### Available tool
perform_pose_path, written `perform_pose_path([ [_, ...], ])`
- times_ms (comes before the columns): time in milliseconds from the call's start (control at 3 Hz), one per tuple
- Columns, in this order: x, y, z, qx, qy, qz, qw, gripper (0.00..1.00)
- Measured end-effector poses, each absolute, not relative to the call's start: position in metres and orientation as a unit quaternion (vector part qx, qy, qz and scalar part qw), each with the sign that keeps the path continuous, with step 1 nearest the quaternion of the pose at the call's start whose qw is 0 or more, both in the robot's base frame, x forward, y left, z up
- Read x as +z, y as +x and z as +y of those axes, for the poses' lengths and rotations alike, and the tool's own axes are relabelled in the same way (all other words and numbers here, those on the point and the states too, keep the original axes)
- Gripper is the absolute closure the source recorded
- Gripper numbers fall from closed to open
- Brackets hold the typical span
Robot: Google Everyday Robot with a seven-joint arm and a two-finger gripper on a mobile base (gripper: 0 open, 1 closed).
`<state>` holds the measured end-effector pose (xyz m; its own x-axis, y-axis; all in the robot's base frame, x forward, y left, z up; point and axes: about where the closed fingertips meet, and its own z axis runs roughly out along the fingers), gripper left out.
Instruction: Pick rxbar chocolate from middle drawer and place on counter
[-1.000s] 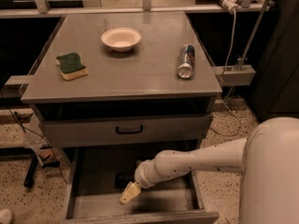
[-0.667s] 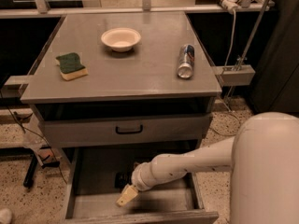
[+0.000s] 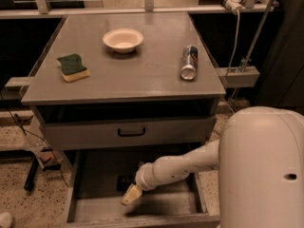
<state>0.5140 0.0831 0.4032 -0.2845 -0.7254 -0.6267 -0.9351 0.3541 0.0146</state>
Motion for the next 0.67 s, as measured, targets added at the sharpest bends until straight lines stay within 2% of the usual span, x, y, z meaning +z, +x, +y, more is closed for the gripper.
perform_pose_path([
  [667, 0.3720, 0.5227, 0.0972, 0.222, -0.542, 0.766, 0.266, 0.00],
])
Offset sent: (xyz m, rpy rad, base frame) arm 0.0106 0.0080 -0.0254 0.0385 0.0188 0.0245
